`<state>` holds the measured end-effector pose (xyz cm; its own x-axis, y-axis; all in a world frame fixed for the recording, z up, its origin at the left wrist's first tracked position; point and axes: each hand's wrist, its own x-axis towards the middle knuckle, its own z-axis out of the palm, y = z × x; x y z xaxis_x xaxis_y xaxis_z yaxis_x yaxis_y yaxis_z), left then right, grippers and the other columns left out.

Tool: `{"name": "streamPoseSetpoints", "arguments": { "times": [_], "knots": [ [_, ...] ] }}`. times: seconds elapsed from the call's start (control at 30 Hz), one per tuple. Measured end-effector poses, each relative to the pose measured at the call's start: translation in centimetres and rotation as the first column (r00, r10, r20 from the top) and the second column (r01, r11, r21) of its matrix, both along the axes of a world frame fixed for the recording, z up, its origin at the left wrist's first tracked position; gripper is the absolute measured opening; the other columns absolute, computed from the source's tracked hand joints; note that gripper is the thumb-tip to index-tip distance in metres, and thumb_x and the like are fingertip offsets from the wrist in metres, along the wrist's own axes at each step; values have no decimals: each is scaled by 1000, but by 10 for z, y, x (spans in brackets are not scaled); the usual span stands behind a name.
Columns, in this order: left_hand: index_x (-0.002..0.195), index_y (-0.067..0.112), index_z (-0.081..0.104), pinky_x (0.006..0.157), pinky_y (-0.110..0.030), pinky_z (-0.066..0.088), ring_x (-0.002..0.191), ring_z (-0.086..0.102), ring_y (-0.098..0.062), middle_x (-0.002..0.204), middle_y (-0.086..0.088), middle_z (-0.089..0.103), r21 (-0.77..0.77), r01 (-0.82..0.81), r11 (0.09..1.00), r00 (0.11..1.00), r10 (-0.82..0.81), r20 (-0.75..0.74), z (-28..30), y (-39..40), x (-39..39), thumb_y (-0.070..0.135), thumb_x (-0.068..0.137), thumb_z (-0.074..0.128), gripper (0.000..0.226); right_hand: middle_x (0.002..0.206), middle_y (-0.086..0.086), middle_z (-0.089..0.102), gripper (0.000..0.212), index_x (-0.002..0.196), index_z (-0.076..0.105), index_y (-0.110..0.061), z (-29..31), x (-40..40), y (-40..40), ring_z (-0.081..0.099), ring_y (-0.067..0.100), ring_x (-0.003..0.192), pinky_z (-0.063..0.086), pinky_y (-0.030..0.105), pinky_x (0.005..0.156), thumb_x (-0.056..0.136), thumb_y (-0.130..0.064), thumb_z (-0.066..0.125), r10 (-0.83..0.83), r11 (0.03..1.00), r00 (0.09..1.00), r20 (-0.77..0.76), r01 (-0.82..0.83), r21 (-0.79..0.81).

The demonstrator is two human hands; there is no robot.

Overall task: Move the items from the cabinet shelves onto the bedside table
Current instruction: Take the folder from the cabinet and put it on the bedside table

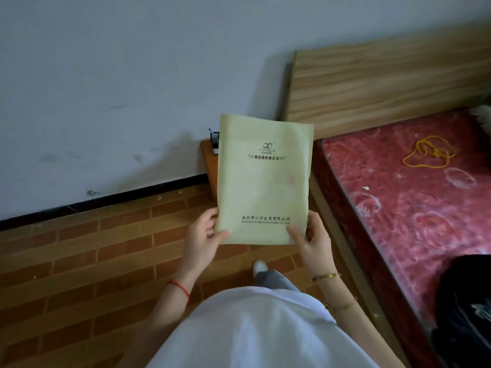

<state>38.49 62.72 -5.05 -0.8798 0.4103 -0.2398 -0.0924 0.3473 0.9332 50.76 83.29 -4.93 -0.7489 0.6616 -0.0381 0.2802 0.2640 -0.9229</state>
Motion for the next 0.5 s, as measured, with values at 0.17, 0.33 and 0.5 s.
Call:
{"name": "streamPoseSetpoints", "arguments": {
  "times": [0.17,0.33,0.5],
  "knots": [
    [140,8,45,72,-16,56,92,65,-2,119,-2,64,-12,-129,992,991,129,26,1,69,-64,2,86,69,59,100,-9,65,31,117,55,-14,2,-95,85,60,-5,86,45,8,68,88,-17,66,156,987,986,55,-159,41],
    [144,8,40,70,-12,54,94,62,-7,126,-3,60,-88,-220,971,970,228,90,-12,100,-120,3,88,67,62,107,-2,65,38,123,53,-9,-18,-171,117,61,2,90,49,7,70,88,-15,66,230,973,965,124,-230,-10],
    [144,7,40,67,-10,51,102,58,-10,134,-12,59,-171,-241,955,954,265,138,-39,114,-173,3,88,67,62,105,-3,64,37,123,53,-11,-45,-236,132,61,8,90,53,14,73,88,-15,65,269,963,939,216,-257,-79]
  ]
}}
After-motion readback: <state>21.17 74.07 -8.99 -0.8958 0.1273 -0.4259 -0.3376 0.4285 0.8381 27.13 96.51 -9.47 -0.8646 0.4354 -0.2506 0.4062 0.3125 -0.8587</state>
